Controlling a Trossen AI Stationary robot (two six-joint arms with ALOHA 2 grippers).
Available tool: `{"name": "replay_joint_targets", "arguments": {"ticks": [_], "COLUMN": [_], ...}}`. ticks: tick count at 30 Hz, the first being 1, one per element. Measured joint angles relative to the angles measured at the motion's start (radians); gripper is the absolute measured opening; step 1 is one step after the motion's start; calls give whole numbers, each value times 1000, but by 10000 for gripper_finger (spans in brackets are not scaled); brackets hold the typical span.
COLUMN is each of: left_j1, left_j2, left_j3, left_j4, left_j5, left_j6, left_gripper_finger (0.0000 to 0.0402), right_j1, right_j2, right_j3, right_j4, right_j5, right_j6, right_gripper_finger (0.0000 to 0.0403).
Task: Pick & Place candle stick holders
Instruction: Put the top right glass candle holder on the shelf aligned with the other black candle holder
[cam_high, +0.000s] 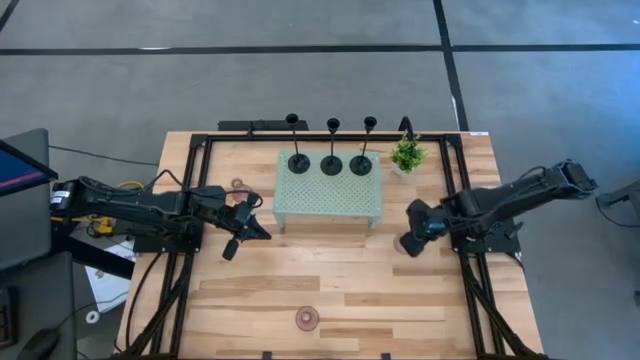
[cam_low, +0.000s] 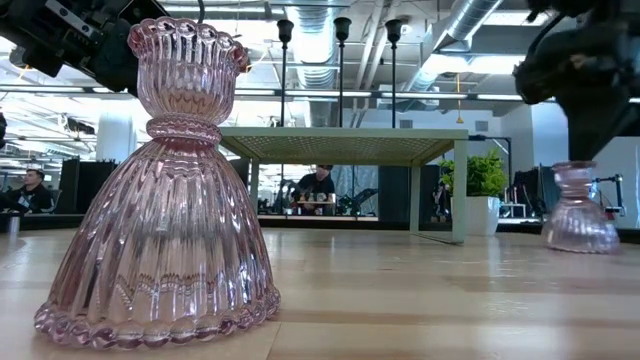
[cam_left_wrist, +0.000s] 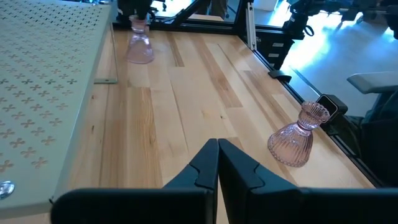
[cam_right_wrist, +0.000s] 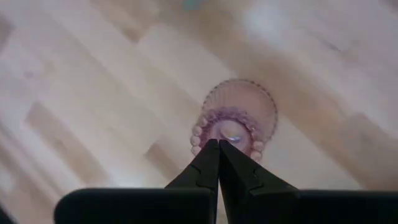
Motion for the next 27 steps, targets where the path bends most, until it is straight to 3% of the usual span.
{"name": "replay_joint_targets", "arguments": {"ticks": [11,18,27], "left_j1": [0,0,0], "left_j2": [0,0,0], "left_j3": [0,0,0], "left_j4": [0,0,0], "left_j5": [0,0,0], "left_j6": [0,0,0], "left_gripper_finger": [10,10,10], "right_j1": [175,209,211], "right_j2": [26,74,63], "right_j3": [1,1,1], "right_j4": [253,169,71], "right_j5": [4,109,164], "right_j6": [-21,-28,-20], "right_gripper_finger": [0,0,0]}}
